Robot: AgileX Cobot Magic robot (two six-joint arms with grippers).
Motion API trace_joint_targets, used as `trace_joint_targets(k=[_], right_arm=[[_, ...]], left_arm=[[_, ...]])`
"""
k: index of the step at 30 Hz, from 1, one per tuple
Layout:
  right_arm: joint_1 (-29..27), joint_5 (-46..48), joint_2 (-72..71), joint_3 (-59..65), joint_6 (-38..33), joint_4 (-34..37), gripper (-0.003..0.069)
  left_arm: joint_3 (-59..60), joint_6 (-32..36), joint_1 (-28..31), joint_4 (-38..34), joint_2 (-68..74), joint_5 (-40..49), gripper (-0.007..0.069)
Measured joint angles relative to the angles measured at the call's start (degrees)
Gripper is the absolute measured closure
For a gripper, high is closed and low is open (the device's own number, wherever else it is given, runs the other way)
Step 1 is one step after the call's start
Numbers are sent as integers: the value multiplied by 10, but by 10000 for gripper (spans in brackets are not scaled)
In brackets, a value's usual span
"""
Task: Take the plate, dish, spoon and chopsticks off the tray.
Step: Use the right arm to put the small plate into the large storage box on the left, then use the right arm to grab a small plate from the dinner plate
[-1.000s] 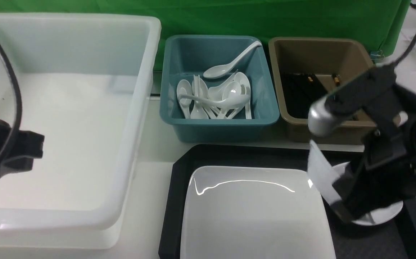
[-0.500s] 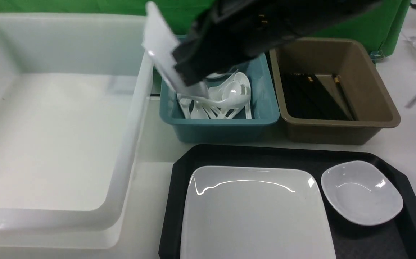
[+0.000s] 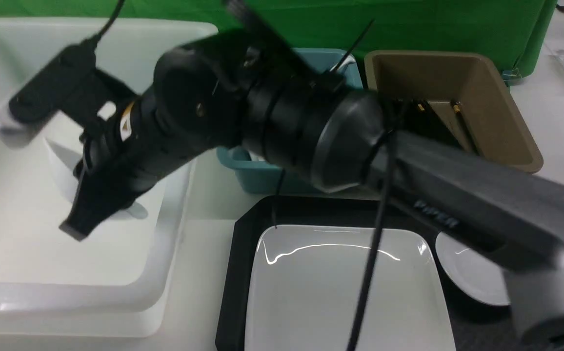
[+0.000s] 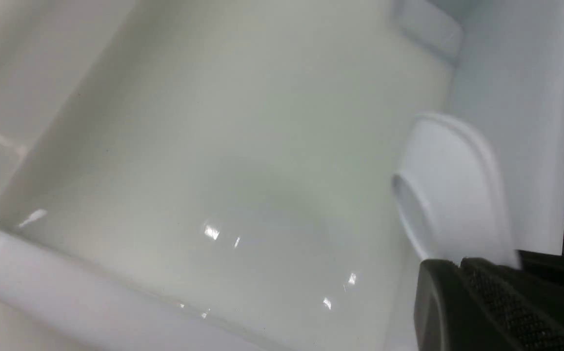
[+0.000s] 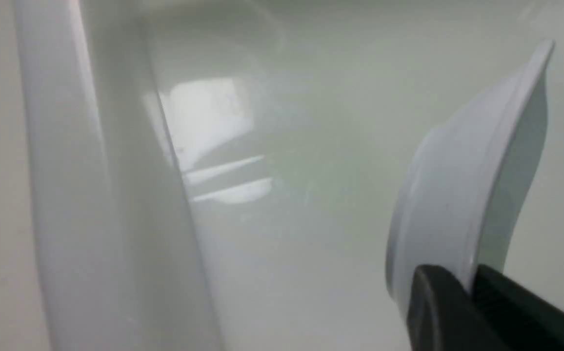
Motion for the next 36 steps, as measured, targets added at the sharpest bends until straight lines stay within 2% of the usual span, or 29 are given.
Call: trace_joint_targets(k=[9, 12, 13, 16, 19, 20, 21, 23, 25, 26, 27, 29, 32, 33, 34, 36], right_arm=[[2, -8, 53, 0, -10, -15, 582], [2, -8, 52, -3, -10, -17, 463], [2, -4, 51, -4, -10, -17, 372], [2, 13, 38, -4, -9, -19, 169], [2, 33, 15, -4, 10, -30, 95], [2, 38, 13, -4, 12, -36, 92], [1, 54, -10, -4, 35, -62, 101], [-2, 91, -45, -4, 84, -135, 169], [-15, 156, -91, -5, 112, -224, 367], [-18, 170, -95, -5, 115, -241, 412], [-42, 217, -125, -5, 128, -296, 527], [-85, 281, -153, -4, 136, -323, 599], [-177, 286, -209, 40, 148, -280, 629], [-183, 286, -214, 45, 148, -274, 629], [-241, 286, -252, 94, 145, -221, 632], [-293, 285, -288, 172, 141, -166, 632]], left_arm=[[0, 0, 0, 0, 0, 1, 612], [0, 0, 0, 0, 0, 1, 612], [0, 0, 0, 0, 0, 0, 612], [0, 0, 0, 0, 0, 0, 612], [0, 5, -5, 0, 0, 0, 612], [0, 5, -6, 0, 0, 0, 612], [0, 5, -14, 0, 0, 0, 612], [0, 11, -30, 0, 0, 0, 612], [0, 13, -51, 1, 0, 0, 612], [0, 15, -56, 1, 0, 0, 612], [0, 17, -79, 2, 0, 0, 612], [0, 21, -110, 2, 0, 4, 612], [0, 28, -151, 3, 0, 7, 612], [0, 28, -154, 3, 0, 7, 612], [0, 30, -173, 6, 0, 8, 612], [0, 33, -185, 6, 0, 8, 612]])
